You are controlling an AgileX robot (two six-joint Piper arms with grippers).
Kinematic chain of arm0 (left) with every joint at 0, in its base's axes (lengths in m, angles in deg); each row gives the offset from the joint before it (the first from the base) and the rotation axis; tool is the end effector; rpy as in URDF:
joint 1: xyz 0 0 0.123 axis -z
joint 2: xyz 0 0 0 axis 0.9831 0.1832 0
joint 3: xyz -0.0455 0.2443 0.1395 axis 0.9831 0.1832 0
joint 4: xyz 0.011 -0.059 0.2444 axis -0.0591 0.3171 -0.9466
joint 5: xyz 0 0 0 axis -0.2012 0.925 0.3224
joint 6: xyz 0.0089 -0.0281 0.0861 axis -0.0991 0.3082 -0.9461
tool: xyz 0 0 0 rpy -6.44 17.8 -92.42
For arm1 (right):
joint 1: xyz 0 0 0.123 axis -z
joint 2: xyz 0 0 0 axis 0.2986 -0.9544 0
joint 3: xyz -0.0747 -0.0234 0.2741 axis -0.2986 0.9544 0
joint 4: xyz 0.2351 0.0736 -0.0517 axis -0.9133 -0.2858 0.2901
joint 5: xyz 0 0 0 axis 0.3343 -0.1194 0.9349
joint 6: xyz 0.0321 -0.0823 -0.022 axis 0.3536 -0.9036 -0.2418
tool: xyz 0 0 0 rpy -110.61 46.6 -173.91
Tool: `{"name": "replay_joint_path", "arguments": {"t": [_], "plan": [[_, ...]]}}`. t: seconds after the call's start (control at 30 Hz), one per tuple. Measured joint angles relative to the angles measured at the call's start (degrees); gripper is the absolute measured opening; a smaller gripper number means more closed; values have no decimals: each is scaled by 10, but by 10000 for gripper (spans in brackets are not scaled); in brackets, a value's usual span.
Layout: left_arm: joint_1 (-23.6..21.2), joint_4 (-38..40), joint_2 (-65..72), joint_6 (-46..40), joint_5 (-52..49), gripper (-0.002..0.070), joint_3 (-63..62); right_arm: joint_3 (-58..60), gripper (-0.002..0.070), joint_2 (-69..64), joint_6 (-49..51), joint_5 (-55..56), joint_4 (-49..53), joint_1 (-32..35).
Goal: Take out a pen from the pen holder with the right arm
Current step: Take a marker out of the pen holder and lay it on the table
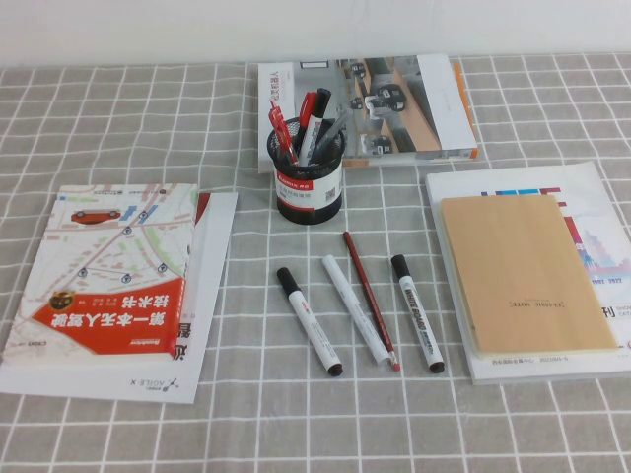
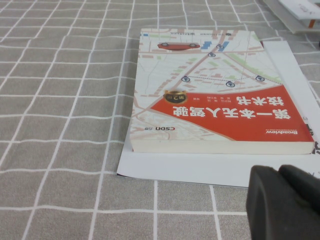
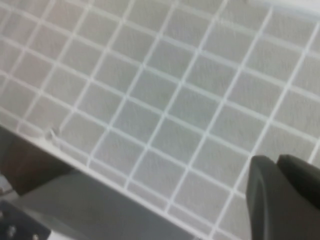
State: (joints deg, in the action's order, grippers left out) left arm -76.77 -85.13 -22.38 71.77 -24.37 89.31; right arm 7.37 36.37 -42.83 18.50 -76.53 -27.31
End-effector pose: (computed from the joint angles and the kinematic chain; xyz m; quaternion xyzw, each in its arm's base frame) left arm 0.0520 -0.0043 0.1701 0.0338 0.8069 -0.0159 0.5895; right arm 0.0519 0.0491 0.3001 -0.1935 0.9243 0.1706 0.2812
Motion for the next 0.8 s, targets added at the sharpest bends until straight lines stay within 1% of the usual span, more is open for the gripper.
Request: {"name": "replay_joint_path", "arguments": {"t": [0.17,0.27,0.37,0.47,0.57,0.67,0.8], "plan": [[0,0,0,0,0,-3,0,17,-12,17,-7,-15,3,0],[0,0,0,0,0,-3,0,37,-12,17,-24,22,16,0],[0,0,0,0,0,-3,0,68,-12,17,-30,108,41,0],[0,0,0,0,0,-3,0,112,-12,17,-32,215,90,11],[0,0,0,0,0,-3,0,175,-12,18,-34,334,115,71],[0,0,0,0,0,-3,0,246,-12,33,-34,452,120,164],[0,0,0,0,0,-3,0,345,-12,86,-34,605,126,278]]}}
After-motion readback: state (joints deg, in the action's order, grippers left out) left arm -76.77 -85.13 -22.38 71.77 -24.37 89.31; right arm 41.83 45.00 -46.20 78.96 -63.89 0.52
